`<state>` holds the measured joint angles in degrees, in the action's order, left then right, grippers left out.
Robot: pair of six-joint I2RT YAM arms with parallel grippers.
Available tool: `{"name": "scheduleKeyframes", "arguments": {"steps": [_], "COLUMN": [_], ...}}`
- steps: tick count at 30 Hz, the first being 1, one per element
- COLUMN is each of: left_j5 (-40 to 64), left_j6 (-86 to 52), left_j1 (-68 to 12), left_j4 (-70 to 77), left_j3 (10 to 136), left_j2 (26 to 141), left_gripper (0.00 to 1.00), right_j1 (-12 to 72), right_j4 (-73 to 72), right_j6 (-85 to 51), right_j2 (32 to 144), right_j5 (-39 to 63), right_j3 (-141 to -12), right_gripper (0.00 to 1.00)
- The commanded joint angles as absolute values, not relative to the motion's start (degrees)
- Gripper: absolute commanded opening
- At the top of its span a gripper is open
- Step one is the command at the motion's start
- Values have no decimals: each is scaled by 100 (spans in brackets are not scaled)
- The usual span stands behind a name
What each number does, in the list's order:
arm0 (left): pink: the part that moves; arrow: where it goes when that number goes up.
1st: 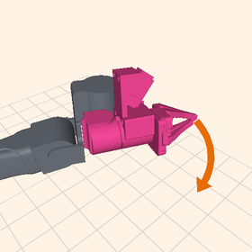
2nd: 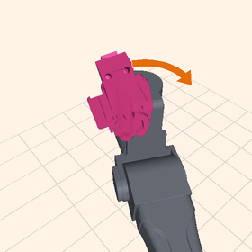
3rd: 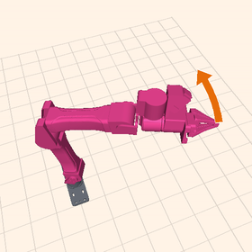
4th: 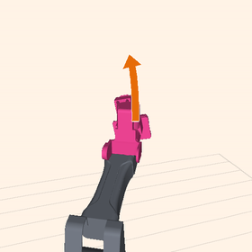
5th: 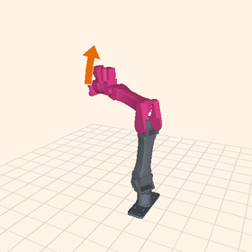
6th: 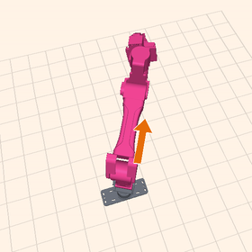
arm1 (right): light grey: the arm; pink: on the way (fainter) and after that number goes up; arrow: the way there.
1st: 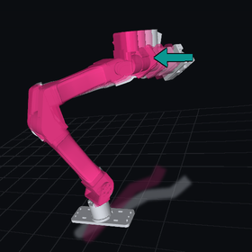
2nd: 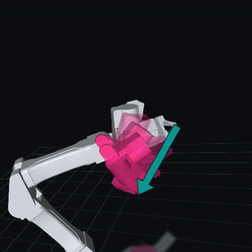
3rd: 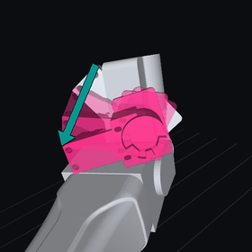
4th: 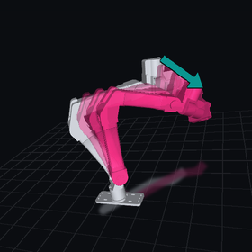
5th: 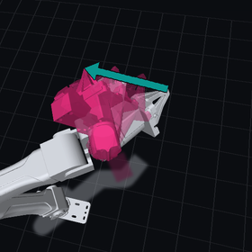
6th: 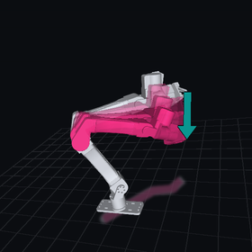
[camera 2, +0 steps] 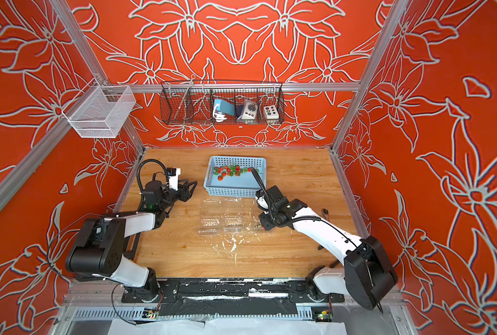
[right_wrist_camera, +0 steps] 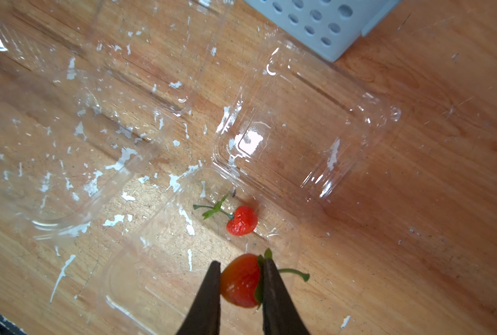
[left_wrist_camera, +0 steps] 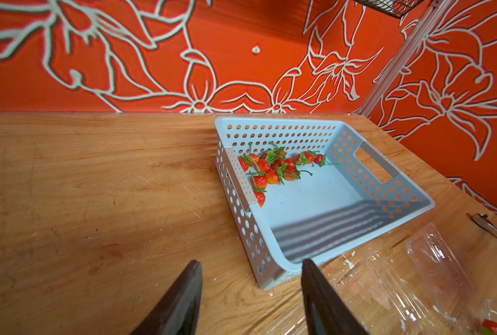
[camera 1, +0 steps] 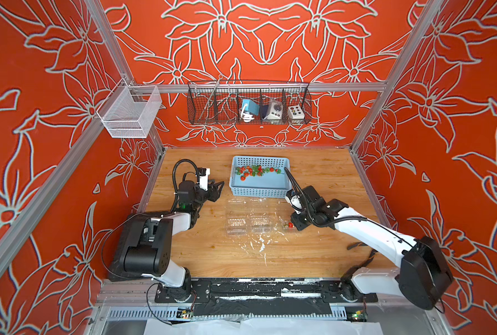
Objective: Pack strawberries into containers
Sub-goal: Place the strawberry in the packing box.
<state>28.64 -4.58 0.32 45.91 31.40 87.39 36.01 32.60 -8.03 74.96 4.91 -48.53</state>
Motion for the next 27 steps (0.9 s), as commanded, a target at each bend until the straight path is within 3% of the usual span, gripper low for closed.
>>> {"name": "scheduleKeyframes", "arguments": {"steps": [1,10,17,27], "left_j5": [2900,2900,2900,2899], "left_j6": [-483,-483,-483,-483], "left_j1": [45,48,48,48], "left_j4": [4676,4676,4671,4685], "left_j3": [3201,3199,3199,3191], "left_j2": [8751,8748,8745,8737], "left_gripper": [55,55,55,55], "right_j1": [3646,3656,3656,3615], "right_j4": [3271,3234,3175,2826], "right_j6": [-927,-935,-927,-246], "right_j2": [7571,7589,7576,8663], "right_j5": [336,214,112,-317], "right_j3": [-4745,-4718,-4816,-6527], "right_gripper": [23,35,37,38]}}
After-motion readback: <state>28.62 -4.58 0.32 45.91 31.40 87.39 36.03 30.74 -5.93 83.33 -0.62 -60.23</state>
